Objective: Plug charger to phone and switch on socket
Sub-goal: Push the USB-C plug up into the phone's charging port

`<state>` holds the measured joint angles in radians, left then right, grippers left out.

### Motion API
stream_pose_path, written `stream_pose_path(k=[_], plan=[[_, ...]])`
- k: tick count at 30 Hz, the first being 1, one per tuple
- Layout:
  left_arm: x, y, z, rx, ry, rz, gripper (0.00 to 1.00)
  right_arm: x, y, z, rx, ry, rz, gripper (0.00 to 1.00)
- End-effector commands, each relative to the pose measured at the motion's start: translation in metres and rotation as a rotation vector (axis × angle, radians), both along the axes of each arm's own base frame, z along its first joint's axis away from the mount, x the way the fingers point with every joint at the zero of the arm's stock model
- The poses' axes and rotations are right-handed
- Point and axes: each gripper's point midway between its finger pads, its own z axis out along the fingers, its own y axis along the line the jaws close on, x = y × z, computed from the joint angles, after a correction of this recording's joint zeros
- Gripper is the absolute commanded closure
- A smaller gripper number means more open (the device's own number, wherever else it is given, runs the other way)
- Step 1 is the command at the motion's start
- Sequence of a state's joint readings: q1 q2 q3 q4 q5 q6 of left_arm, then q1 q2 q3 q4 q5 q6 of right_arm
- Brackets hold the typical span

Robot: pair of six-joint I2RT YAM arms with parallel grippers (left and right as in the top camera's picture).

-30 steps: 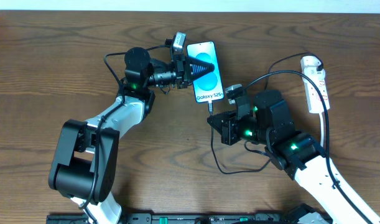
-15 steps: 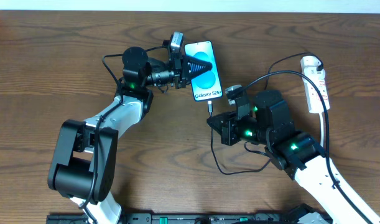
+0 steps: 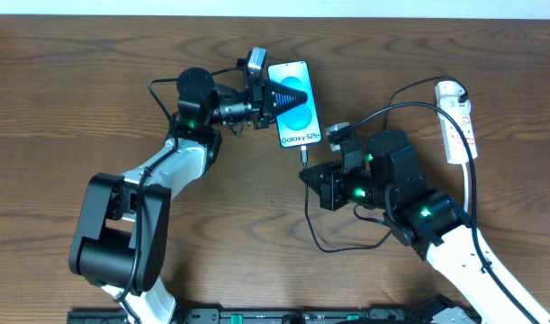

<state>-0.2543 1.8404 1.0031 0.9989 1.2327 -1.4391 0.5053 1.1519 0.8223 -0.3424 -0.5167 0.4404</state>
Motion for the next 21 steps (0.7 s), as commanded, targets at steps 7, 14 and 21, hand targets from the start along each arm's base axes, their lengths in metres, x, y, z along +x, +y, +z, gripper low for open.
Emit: stream_pose_path(k=[7, 14, 21], plan=[[0.0006, -0.0017, 0.0134, -0.009, -0.062, -0.011, 0.93, 0.002, 0.0065, -0.0083, 0.017, 0.044, 0.016, 0.99], [-0.0005, -0.002, 0.0132, 0.006, -0.166, -0.014, 0.93, -0.001, 0.0092, -0.0084, 0.029, 0.056, 0.037, 0.99], [-0.0007, -0.002, 0.0132, 0.008, -0.189, -0.014, 0.93, -0.0055, 0.0094, -0.0075, 0.034, 0.065, 0.051, 0.99]])
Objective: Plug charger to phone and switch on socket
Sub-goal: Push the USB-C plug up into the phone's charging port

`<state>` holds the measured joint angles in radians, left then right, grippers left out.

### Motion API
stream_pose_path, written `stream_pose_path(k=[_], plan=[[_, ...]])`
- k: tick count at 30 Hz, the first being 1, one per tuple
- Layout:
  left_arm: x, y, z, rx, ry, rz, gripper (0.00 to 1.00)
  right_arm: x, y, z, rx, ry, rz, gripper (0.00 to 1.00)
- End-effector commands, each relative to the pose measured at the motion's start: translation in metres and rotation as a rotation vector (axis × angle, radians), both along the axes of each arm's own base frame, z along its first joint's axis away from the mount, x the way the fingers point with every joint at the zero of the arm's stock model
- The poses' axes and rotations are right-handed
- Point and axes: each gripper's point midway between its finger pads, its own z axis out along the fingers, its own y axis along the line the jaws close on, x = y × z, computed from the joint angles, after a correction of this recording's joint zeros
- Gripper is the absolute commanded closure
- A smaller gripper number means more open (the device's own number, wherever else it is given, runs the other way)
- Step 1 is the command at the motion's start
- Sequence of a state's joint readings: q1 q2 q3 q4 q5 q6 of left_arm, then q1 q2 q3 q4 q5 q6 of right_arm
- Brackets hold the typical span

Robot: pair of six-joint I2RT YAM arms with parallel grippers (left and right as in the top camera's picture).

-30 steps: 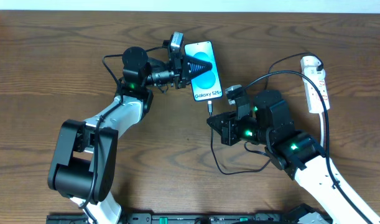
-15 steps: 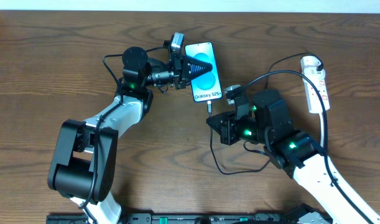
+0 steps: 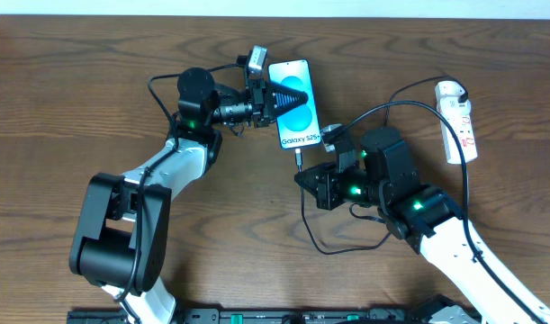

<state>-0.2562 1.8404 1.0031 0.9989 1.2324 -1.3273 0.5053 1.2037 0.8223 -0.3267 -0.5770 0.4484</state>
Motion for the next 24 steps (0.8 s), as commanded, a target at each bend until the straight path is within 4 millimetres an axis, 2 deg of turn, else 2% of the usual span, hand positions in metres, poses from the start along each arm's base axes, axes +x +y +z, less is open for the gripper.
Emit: stream_pose_path(k=[1, 24], plan=[[-0.0003, -0.0013, 0.0132, -0.006, -0.079, -0.017, 0.93, -0.0033, 0.0005, 0.0032, 0.015, 0.009, 0.009, 0.99], [-0.0054, 0.0016, 0.0122, 0.003, -0.123, -0.05, 0.93, 0.0007, -0.005, 0.0002, -0.001, 0.014, -0.017, 0.99]])
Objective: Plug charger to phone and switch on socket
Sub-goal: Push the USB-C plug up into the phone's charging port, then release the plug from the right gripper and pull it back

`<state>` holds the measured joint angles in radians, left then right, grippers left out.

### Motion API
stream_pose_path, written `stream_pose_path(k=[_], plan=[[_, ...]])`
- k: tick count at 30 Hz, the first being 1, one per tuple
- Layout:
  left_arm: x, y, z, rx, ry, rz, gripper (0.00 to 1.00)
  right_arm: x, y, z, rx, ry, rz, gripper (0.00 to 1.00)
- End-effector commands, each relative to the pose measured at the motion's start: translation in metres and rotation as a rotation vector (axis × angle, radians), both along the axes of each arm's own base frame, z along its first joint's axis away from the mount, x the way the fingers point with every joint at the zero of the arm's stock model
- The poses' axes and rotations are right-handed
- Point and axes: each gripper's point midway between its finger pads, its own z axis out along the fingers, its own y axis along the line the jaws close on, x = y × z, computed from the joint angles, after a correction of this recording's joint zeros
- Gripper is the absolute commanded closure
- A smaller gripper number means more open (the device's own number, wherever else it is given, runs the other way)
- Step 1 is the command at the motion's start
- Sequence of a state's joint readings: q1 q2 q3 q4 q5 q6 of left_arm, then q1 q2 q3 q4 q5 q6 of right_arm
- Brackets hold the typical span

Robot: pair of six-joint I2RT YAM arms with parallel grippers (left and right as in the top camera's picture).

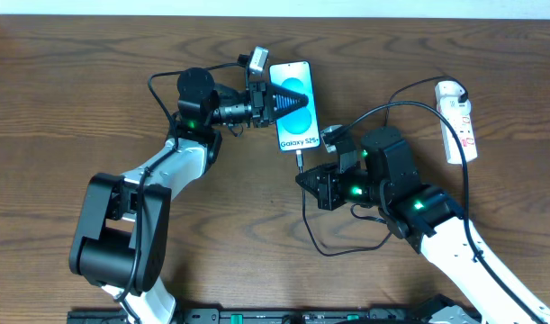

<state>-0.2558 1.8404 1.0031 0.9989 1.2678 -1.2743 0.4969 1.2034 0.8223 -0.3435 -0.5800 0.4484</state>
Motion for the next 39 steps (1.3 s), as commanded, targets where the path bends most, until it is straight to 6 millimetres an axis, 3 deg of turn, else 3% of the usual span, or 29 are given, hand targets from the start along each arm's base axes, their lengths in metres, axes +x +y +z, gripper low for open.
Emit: stream_pose_path(k=[1, 12, 22, 29, 39], plan=[[0.0, 0.002, 0.013, -0.006, -0.07, -0.018, 0.92, 0.001, -0.002, 0.003, 0.005, -0.002, -0.011, 0.99], [-0.001, 0.002, 0.012, -0.005, -0.075, -0.024, 0.93, 0.001, -0.002, 0.003, 0.008, -0.001, -0.008, 0.99], [0.0, 0.002, 0.0, 0.023, -0.056, -0.024, 0.92, 0.0, -0.001, 0.003, 0.009, -0.001, -0.006, 0.99], [-0.005, 0.001, 0.0, 0.021, -0.038, -0.052, 0.92, 0.014, -0.009, 0.002, -0.032, -0.047, -0.073, 0.99], [-0.005, 0.001, 0.001, 0.016, 0.0, -0.051, 0.93, 0.025, -0.003, 0.016, 0.008, -0.122, -0.075, 0.99]])
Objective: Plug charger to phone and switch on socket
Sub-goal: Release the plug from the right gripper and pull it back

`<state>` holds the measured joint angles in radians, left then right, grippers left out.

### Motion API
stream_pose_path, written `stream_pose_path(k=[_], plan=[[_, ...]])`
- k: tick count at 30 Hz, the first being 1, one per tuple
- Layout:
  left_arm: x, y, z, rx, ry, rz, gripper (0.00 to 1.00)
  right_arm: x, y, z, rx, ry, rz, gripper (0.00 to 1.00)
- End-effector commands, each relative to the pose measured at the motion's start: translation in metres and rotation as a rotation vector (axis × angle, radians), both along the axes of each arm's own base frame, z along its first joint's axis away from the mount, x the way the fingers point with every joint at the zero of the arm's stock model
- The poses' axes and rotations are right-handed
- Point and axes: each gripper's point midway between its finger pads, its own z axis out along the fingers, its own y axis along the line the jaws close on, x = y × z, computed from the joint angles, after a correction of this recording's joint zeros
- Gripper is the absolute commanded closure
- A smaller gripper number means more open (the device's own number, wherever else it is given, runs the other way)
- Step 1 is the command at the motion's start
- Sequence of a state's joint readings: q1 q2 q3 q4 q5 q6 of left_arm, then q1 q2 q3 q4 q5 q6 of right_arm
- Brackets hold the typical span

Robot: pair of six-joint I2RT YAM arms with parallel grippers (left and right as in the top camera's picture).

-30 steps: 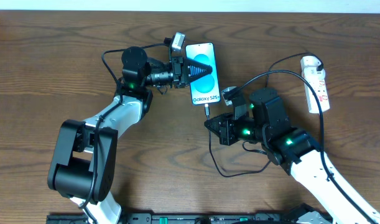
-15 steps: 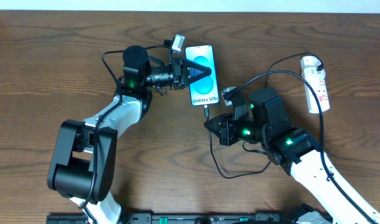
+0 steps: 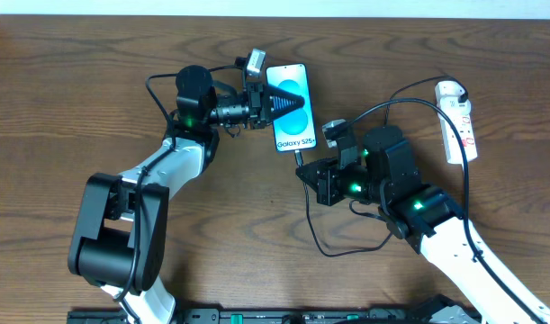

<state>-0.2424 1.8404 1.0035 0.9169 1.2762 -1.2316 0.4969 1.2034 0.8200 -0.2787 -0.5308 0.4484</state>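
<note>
The phone (image 3: 293, 121) lies face up on the table with its screen lit, its bottom edge toward the right arm. My left gripper (image 3: 289, 99) reaches in from the left, turned on its side, and is shut on the phone, its dark fingers (image 3: 280, 99) covering the upper screen. My right gripper (image 3: 304, 170) sits just below the phone, shut on the charger plug (image 3: 299, 158), whose tip points up at the phone's bottom edge and looks to touch it. The black cable (image 3: 312, 225) loops back to the white power strip (image 3: 457, 121) at the right. The switch's state is too small to tell.
The cable arcs over the right arm (image 3: 419, 202) from the strip and curls on the wooden table (image 3: 58, 108) in front of it. The left arm (image 3: 166, 162) stretches across the left half of the table.
The phone has shifted a little to the left in the left gripper. The right gripper has moved slightly up, bringing the plug tip against the phone's bottom edge.
The left gripper was on the phone throughout. The right gripper held the plug a little right of and below the phone's bottom edge, then stood further left with the plug under the port area. Now the plug tip meets the edge.
</note>
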Motion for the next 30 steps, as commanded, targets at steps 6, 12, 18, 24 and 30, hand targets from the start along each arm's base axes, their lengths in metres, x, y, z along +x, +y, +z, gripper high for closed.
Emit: stream_pose_path(k=[6, 12, 18, 24, 30], plan=[[-0.019, -0.021, 0.012, -0.01, -0.036, -0.101, 0.92, 0.02, -0.007, 0.011, -0.006, -0.081, -0.083, 0.99], [-0.028, -0.023, 0.012, -0.009, -0.048, -0.148, 0.93, 0.031, -0.006, 0.022, 0.011, -0.143, -0.11, 0.99], [-0.029, -0.023, 0.012, -0.009, -0.068, -0.152, 0.93, 0.04, -0.011, 0.027, 0.005, -0.184, -0.152, 0.99], [-0.026, -0.023, 0.012, -0.008, -0.09, -0.139, 0.93, 0.037, -0.01, 0.025, 0.006, -0.168, -0.14, 0.93], [0.017, -0.018, 0.013, 0.011, -0.179, 0.114, 0.93, -0.005, -0.027, 0.038, -0.025, -0.143, -0.088, 0.49]])
